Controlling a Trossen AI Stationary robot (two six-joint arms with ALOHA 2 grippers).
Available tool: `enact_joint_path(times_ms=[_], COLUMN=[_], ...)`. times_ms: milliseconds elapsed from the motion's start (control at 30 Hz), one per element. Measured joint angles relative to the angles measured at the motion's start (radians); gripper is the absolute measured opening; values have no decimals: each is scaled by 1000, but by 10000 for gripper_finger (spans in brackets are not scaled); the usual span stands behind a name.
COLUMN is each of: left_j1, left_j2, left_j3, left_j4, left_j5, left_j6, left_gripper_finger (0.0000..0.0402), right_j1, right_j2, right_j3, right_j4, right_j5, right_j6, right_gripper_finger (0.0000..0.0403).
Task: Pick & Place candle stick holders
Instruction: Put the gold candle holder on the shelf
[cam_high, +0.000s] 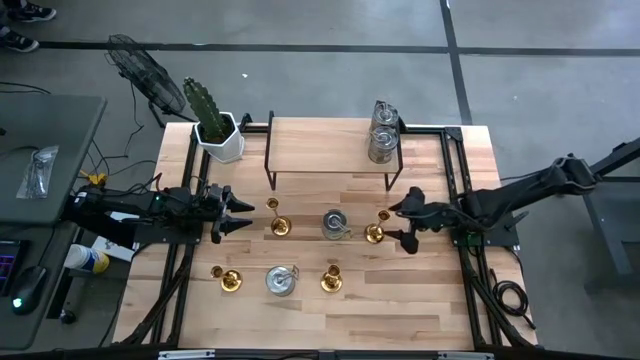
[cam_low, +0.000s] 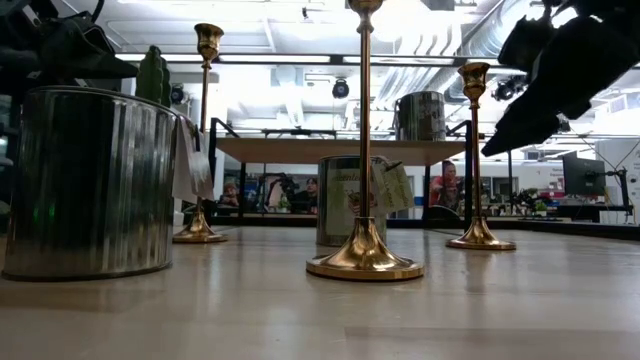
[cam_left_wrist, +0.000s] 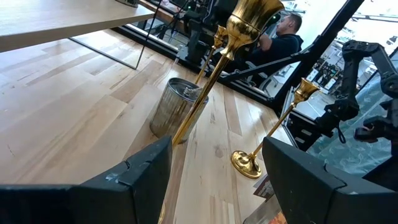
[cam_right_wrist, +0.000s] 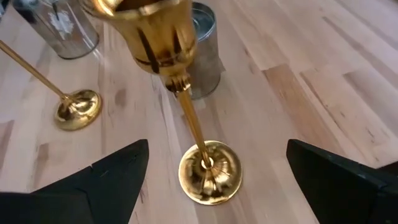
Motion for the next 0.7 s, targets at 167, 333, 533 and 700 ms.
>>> enact_joint_path(times_ms=[167, 333, 533, 700], left_j1=[0, 0, 0, 0], left_j2=[0, 0, 0, 0], left_j3=[0, 0, 0, 0], left_j4=[0, 0, 0, 0], left_j5=[0, 0, 0, 0], left_j6=[0, 0, 0, 0], left_gripper_finger=[246, 246, 246, 246], right_j1=[0, 0, 0, 0], right_j2=[90, 181, 258, 267], right_j3=[-6, -7, -7, -7], right_j4=[142, 221, 249, 270], right_j5=[8, 27, 23, 27], right_j6=[-3, 0, 47, 49], right_gripper_finger=[373, 373, 373, 373])
